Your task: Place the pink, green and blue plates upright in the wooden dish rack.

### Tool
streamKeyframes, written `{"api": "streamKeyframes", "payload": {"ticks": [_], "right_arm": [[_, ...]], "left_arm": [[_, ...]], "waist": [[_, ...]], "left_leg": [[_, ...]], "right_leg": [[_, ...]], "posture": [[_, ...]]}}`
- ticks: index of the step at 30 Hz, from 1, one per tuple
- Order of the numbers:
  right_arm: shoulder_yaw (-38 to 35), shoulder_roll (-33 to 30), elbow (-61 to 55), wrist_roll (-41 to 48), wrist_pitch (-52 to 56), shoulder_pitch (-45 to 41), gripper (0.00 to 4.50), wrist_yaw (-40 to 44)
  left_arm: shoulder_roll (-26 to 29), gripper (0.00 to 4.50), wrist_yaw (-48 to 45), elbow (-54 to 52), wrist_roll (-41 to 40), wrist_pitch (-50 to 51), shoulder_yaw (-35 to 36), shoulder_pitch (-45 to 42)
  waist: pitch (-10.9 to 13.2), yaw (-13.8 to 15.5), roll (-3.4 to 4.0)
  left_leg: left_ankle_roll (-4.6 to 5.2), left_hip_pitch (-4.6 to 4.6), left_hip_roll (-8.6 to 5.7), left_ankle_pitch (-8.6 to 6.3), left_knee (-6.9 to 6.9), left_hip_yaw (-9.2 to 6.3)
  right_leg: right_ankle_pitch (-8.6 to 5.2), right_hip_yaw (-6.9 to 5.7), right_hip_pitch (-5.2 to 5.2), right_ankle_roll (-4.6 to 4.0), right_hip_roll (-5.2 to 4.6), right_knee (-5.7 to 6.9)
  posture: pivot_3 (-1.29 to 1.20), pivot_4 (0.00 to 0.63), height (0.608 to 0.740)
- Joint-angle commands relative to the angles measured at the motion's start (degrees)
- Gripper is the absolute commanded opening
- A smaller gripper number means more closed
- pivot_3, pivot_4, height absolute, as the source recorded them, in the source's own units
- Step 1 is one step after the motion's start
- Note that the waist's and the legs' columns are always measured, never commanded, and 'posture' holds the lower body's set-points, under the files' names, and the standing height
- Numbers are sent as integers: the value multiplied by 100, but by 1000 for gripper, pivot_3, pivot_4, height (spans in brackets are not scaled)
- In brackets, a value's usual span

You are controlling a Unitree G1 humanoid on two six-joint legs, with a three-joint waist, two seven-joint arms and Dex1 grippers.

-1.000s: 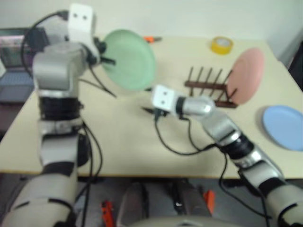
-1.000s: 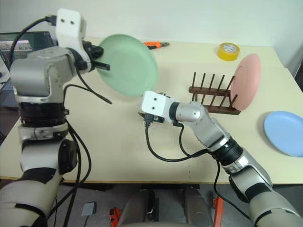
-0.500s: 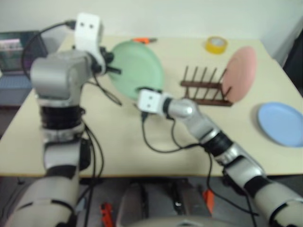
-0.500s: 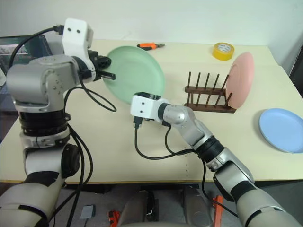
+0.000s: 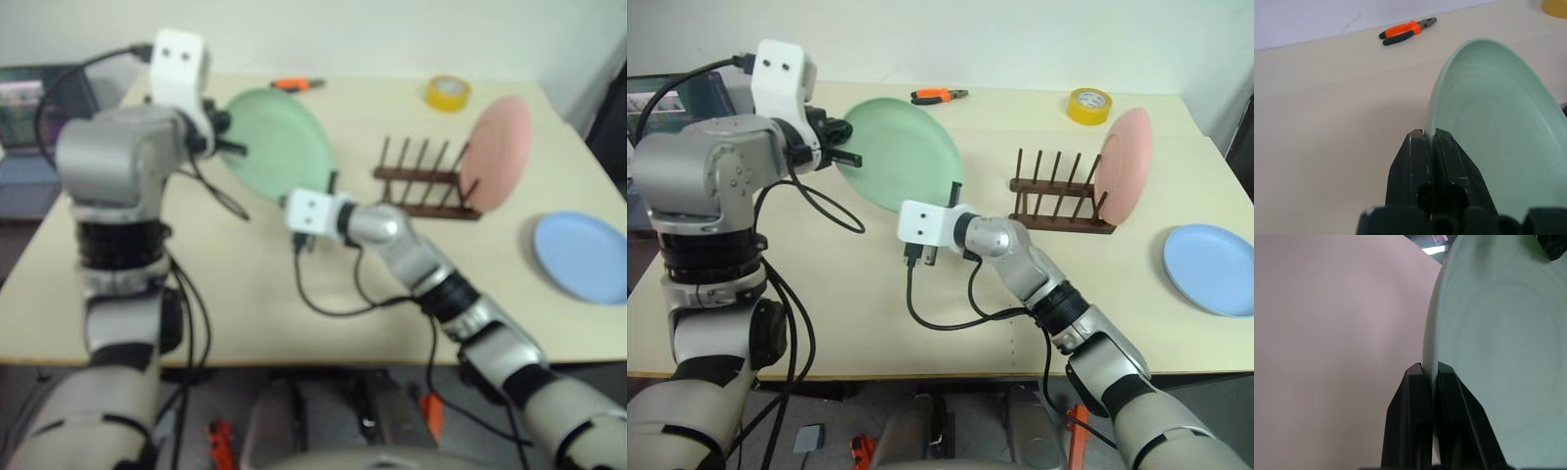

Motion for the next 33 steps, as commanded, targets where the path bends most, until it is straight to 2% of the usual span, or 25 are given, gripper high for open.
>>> {"api": "streamKeyframes", "payload": {"ticks": [1, 5, 9, 11, 13, 15, 18, 20, 22, 24, 27, 33], "right_arm": [[-332, 11, -139, 108, -150, -70, 0, -20], [-640, 148, -299, 506, -53, 25, 0, 103], [-861, 204, -463, 818, 82, 90, 0, 272], [-926, 191, -519, 878, 119, 102, 0, 308], [-1079, 212, -550, 1075, 183, 104, 0, 357], [-1372, 349, -570, 1458, 332, 136, 0, 360], [-1604, 419, -641, 1724, 443, 161, 0, 356], [-2226, 526, -912, 2454, 874, 22, 0, 317], [-2763, 561, -1229, 3118, 1395, -122, 0, 254], [-3153, 431, -1545, 3641, 1966, -261, 0, 231], [-3892, -50, -1923, 4518, 2953, -559, 0, 140], [-4720, -957, -1803, 5317, 3848, -884, 0, -31]], "left_arm": [[96, 734, -64, -58, -41, -291, 101, -83], [345, 2198, -269, 1, -163, -452, 309, -92], [942, 3624, -882, -432, -449, -744, 312, -62], [1108, 3624, -1108, -608, -625, -888, 398, -57], [1364, 3624, -1362, -546, -888, -1206, 990, -30], [1744, 3624, -1906, -625, -1173, -1799, 1580, 303], [1948, 3624, -2564, -934, -1646, -2446, 2167, 936], [1996, 3624, -3401, -1181, -2012, -2941, 2812, 2049], [2015, 3624, -3932, -1296, -2394, -2957, 3118, 2940], [1946, 3624, -4147, -1443, -2565, -3072, 3013, 3536], [1803, 3624, -4214, -1755, -2384, -3395, 2241, 4175], [1350, 3624, -3871, -1810, -2266, -3712, 1198, 4006]], "waist": [[0, 0, 0], [0, -11, 0], [0, -64, 0], [1, -72, 0], [1, -74, 0], [1, -124, 0], [1, -147, 0], [0, -128, 0], [0, -126, -1], [0, -98, -8], [-5, 20, -16], [-6, 53, -17]], "left_leg": [[0, 0, 0, 0, 0, 0], [-1, 0, 1, 1, -2, 0], [-2, 1, 2, 1, -6, -1], [-2, 0, 5, 1, -8, -3], [-3, 0, 3, 1, -7, -2], [-2, 0, 4, 1, -6, -1], [-4, 6, 11, 1, -12, 3], [-7, 6, 13, 3, -15, -1], [-8, 10, 15, 4, -21, 6], [-13, 6, 23, 7, -14, -2], [-16, 4, 29, 8, -9, -14], [-27, 5, 34, 1, -16, -2]], "right_leg": [[0, 0, 0, 0, 0, 0], [0, 0, -1, -1, 1, 0], [-2, -1, -3, -4, 2, 1], [-3, -3, -4, -5, 1, 1], [-4, -4, -2, -6, -2, -1], [-4, -3, -3, -6, -3, -2], [-9, -4, -4, -16, -2, 2], [-12, -11, -2, -21, -3, 2], [-16, -6, -2, -28, -13, 7], [-17, -16, -3, -31, -21, 8], [-38, -18, 5, -72, -28, 2], [-24, -37, 17, -101, -57, -24]], "posture": [[0, 150, 740], [0, 150, 740], [0, 150, 740], [0, 150, 740], [0, 150, 740], [0, 150, 740], [0, 150, 740], [0, 150, 740], [0, 150, 740], [0, 150, 740], [0, 150, 740], [0, 150, 740]]}}
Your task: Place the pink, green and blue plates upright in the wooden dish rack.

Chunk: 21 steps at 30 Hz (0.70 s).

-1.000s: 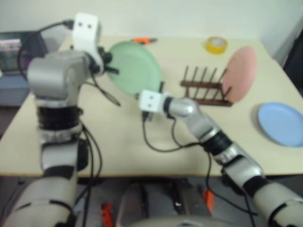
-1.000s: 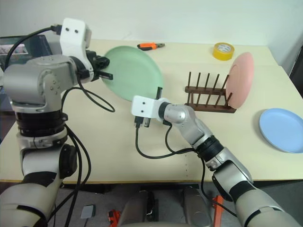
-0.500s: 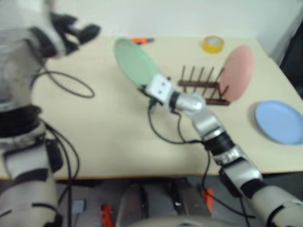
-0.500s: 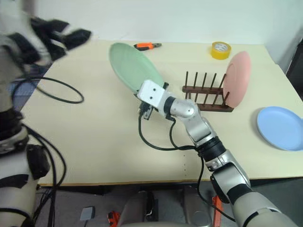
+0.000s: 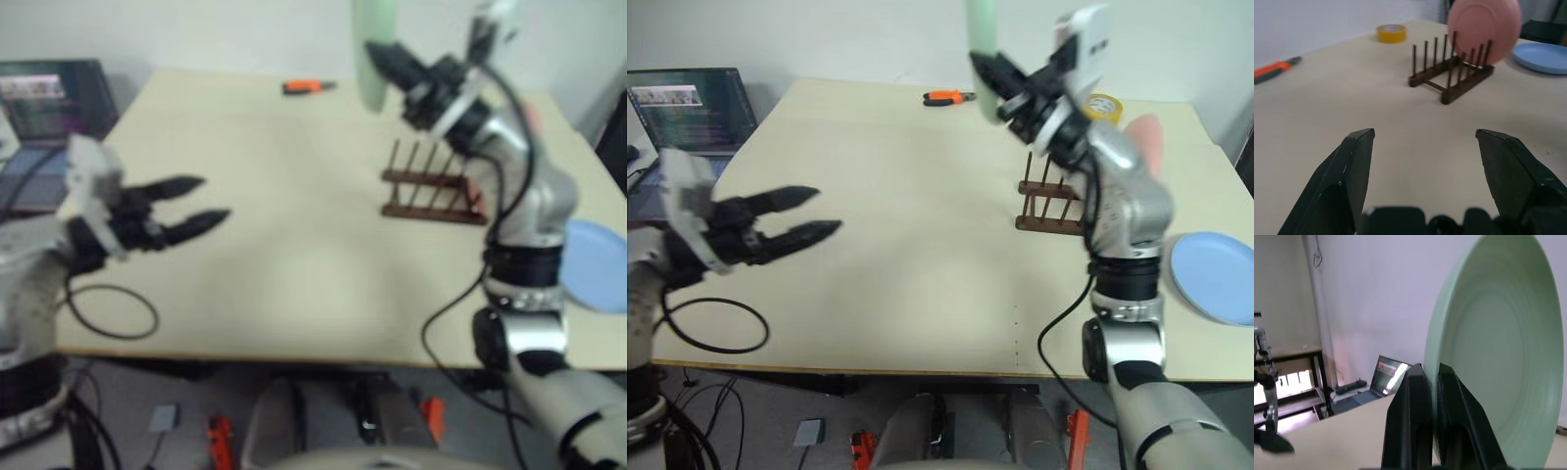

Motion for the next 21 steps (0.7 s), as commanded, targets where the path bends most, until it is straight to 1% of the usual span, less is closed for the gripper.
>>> {"api": "streamKeyframes", "payload": {"ticks": [1, 3, 5, 7, 9, 12, 15, 19, 21], "right_arm": [[-591, -474, 111, 465, 366, -216, 0, -89], [-796, -791, 292, 600, 522, -203, 0, -98], [-868, -1052, 318, 703, 692, -99, 0, -57], [-905, -1225, 279, 822, 872, 22, 0, -8], [-925, -1366, 242, 911, 1013, 162, 0, 34], [-1032, -1446, 316, 1105, 1181, 347, 0, 45], [-1068, -1476, 303, 1256, 1262, 532, 0, 127], [-922, -1531, 326, 973, 984, 750, 0, 55], [-958, -1520, 377, 971, 930, 799, 0, 24]], "left_arm": [[-151, 3624, 196, -201, 18, -215, -392, -293], [-233, 3624, 246, -166, -13, -216, -565, -414], [-241, 3624, 240, -138, -37, -223, -685, -506], [-237, 3624, 258, -85, -41, -225, -769, -595], [-237, 3624, 267, -30, -24, -222, -865, -690], [-243, 3624, 235, 11, -57, -203, -970, -798], [-227, 3624, 227, 68, -41, -207, -1054, -843], [-233, 3624, 256, 23, -79, -141, -1118, -855], [-221, 3624, 252, -31, -129, -80, -1132, -834]], "waist": [[1, -22, 1], [2, -26, 2], [3, -29, 4], [3, -59, 4], [3, -80, 4], [4, -89, 6], [5, -88, 8], [4, -84, 8], [5, -83, 8]], "left_leg": [[11, 0, 3, 6, 0, 3], [12, 0, 7, 7, -4, 11], [13, -2, 25, 6, -7, 19], [13, -2, 34, 6, -22, 27], [13, 1, 45, 6, -39, 35], [14, 4, 51, 7, -54, 28], [14, 4, 57, 7, -55, 25], [14, 4, 58, 7, -54, 27], [13, 4, 58, 7, -54, 32]], "right_leg": [[0, -1, -1, 0, 1, -1], [0, 0, -4, 1, 5, -1], [-2, 8, -7, 1, 33, -9], [-4, 14, -15, 0, 53, -14], [8, 20, -21, 24, 65, -15], [-8, 20, -25, 42, 106, -15], [-9, 22, -28, 42, 120, -14], [-9, 22, -28, 46, 119, -15], [-5, 20, -27, 52, 118, -22]], "posture": [[0, 150, 740], [0, 150, 740], [0, 150, 740], [0, 150, 740], [0, 150, 740], [0, 150, 740], [0, 150, 740], [0, 150, 740], [0, 150, 740]]}}
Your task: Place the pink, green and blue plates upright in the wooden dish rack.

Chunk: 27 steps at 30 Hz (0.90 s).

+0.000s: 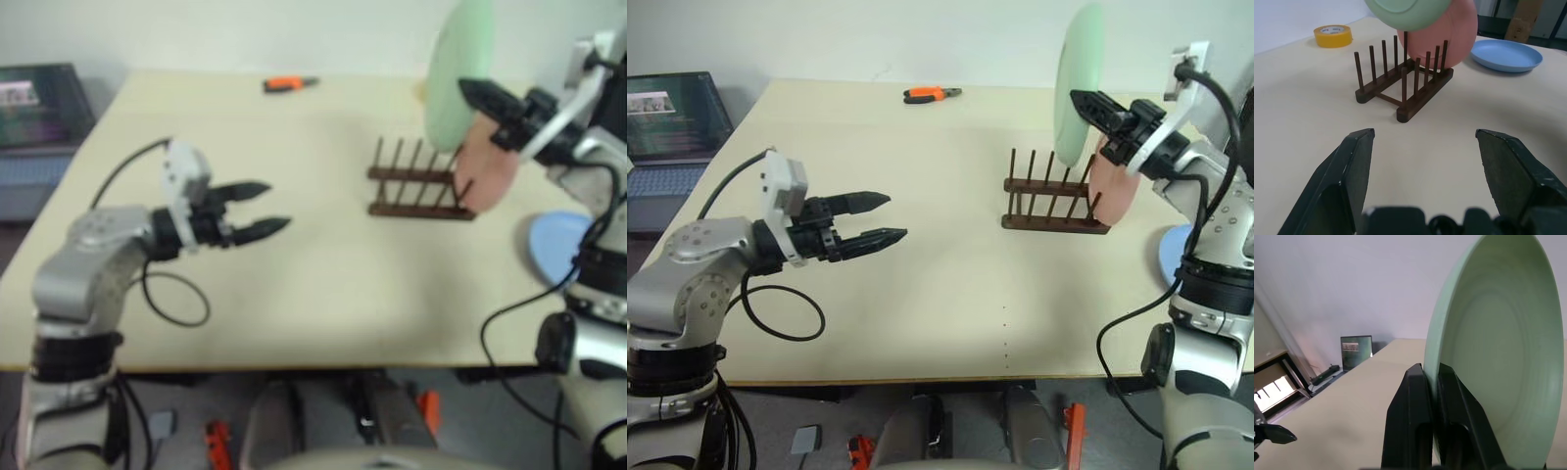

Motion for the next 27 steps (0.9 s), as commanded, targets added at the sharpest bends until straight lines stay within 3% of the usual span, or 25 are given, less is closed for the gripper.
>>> {"api": "streamKeyframes", "payload": {"ticks": [1, 27], "right_arm": [[-167, -95, -64, 6, -230, -12, 0, -54], [-157, 41, -218, 203, -219, 318, 0, -109]], "left_arm": [[45, 3624, 8, -197, -142, 52, -3, -76], [355, 3624, 84, -173, -166, 311, 21, -44]], "waist": [[0, 1, 0], [0, 5, 0]], "left_leg": [[0, 0, 1, 0, 0, 3], [0, -1, 1, 0, -5, 29]], "right_leg": [[2, 0, 0, 3, 0, -5], [18, 13, 0, 28, -5, -34]], "posture": [[0, 150, 740], [0, 150, 740]]}}
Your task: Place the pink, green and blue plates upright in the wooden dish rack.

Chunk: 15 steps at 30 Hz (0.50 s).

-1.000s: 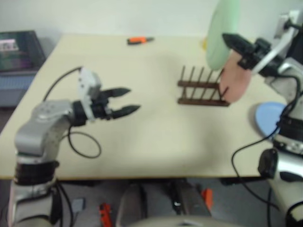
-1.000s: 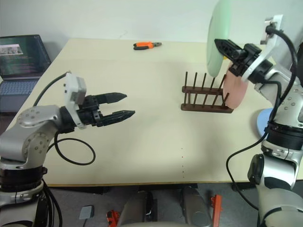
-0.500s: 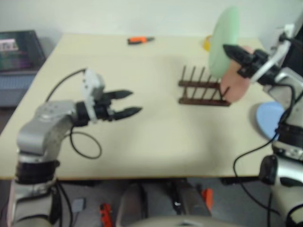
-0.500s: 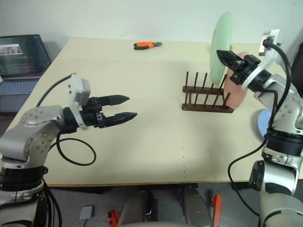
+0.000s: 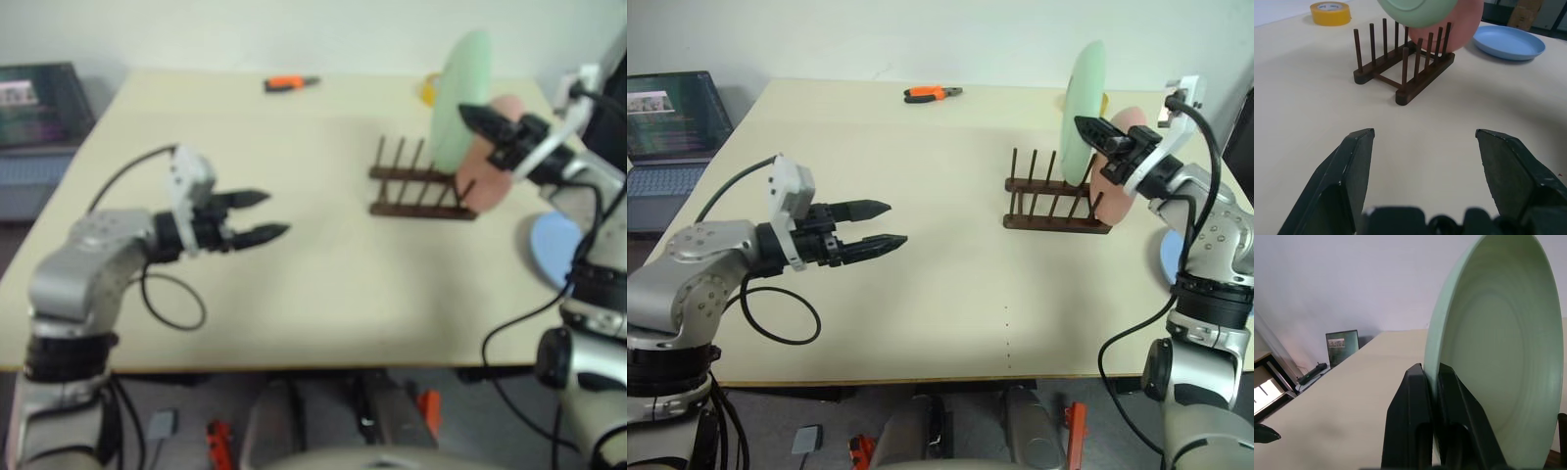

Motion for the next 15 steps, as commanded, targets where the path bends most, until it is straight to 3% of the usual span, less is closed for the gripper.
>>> {"api": "streamKeyframes", "payload": {"ticks": [1, 15], "right_arm": [[-142, -37, -215, 130, -121, -2, 0, 7], [-139, 32, -180, 137, -185, 338, 0, -2]], "left_arm": [[100, 3624, -25, -143, -74, -40, 107, -69], [179, 3624, -77, -53, -20, -49, 38, -127]], "waist": [[0, 1, 0], [0, 21, 0]], "left_leg": [[0, 0, 0, 0, 0, 0], [0, 0, 0, 0, 0, 1]], "right_leg": [[0, 0, 0, 0, 0, 0], [0, 0, 0, 0, 0, -1]], "posture": [[0, 150, 740], [0, 150, 740]]}}
